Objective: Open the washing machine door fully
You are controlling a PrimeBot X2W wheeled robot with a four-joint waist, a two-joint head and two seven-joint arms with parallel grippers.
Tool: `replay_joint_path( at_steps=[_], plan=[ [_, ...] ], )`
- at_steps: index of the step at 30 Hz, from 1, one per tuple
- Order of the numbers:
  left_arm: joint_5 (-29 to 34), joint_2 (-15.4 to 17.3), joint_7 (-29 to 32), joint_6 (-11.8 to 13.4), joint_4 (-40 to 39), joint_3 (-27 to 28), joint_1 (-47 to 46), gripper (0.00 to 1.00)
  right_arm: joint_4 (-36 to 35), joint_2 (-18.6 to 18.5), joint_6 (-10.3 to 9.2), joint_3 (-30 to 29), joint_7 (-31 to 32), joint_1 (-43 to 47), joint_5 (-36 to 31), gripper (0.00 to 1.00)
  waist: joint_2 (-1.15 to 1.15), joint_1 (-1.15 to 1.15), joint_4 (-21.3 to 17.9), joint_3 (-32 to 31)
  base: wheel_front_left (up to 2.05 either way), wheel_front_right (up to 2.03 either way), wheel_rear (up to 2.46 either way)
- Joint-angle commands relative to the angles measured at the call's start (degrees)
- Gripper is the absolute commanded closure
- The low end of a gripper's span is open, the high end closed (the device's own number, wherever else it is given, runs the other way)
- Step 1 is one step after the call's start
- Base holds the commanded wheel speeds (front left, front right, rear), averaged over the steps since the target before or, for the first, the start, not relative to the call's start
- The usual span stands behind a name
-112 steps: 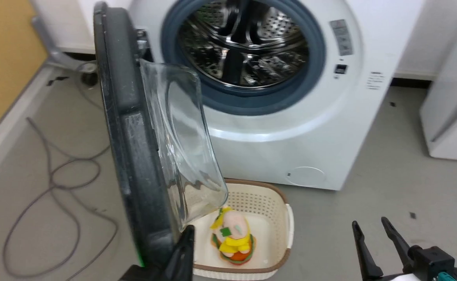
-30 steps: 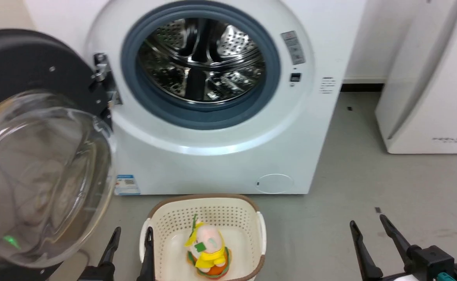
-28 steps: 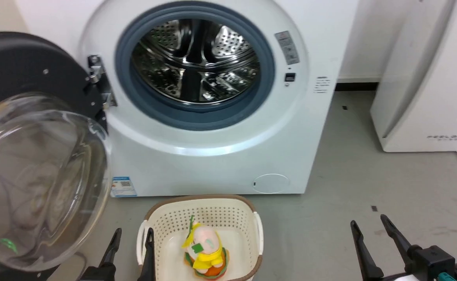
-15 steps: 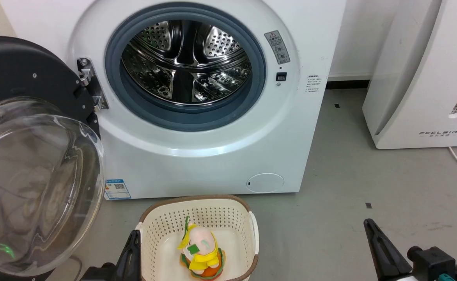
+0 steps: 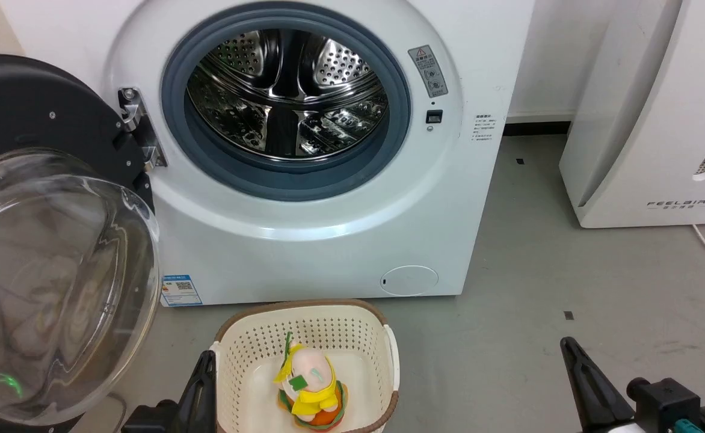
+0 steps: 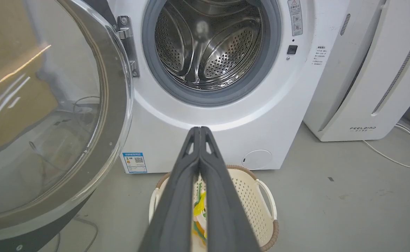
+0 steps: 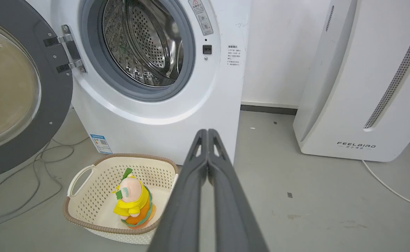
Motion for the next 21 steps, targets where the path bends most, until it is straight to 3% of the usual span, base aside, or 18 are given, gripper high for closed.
replay_joint_path(
  at_steps=[1,21],
  plan=[
    [0.76,-0.48,0.5,-0.41,-0.06,0.58,-1.13,1.0,0.15,0.03,0.01,-0.05,0.14,-1.16,-0.54,1.0,0.0,0.0,0.02,0.02,0.0,0.0,0.0],
    [3.46,-2.16,2.49,-2.4,-0.13,2.94,-2.38,1.0,0.71,0.05,0.01,-0.11,0.77,-2.53,-1.07,1.0,0.0,0.0,0.28,0.31,0.0,0.0,0.0]
  ],
)
